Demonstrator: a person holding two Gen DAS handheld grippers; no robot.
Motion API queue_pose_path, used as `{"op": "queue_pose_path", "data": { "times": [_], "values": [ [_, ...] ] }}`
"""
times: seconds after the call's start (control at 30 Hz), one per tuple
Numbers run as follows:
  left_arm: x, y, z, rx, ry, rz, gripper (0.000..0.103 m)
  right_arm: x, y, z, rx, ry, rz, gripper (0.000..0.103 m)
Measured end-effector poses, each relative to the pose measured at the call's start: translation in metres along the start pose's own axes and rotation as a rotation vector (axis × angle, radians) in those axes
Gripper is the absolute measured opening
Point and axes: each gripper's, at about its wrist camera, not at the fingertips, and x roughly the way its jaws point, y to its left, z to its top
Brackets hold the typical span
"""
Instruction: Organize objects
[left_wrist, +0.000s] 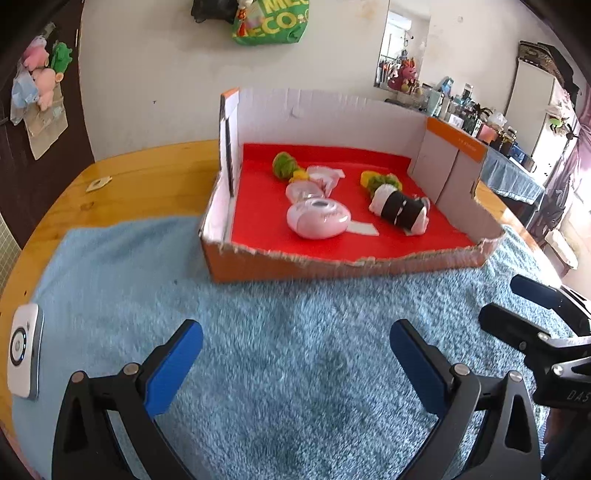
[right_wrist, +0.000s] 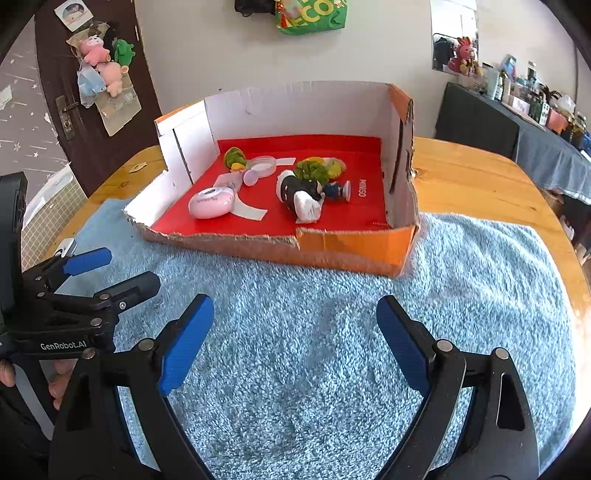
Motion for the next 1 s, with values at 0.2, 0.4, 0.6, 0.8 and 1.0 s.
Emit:
{"op": "queue_pose_path", "data": {
  "times": [0.2,0.4,0.6,0.8,1.0],
  "values": [
    [0.005,0.001,-0.013,-0.017,0.047,-0.012,0.103,0.003,0.000,-0.011,0.012,0.016,-0.001,0.090],
    [0.007,-0.002,-0.021,0.000,0.059,0.006,0.103,0.005,-0.001,-0.019,0.020,0.019,-0.009,0.091],
    [0.009,-0.003,-0.023,0.004,0.056,0.020,0.103,0.007,-0.004,-0.024,0.039,0.016,-0.018,0.091],
    [0.012,-0.003,-0.021,0.003,0.049,0.027,0.103,0.011,-0.007,-0.029,0.044,0.018,-0.037,0.091],
    [0.015,-0.006,-0.022,0.015,0.046,0.041,0.103,0.013,-0.005,-0.033,0.031,0.003,-0.055,0.091]
  ]
}}
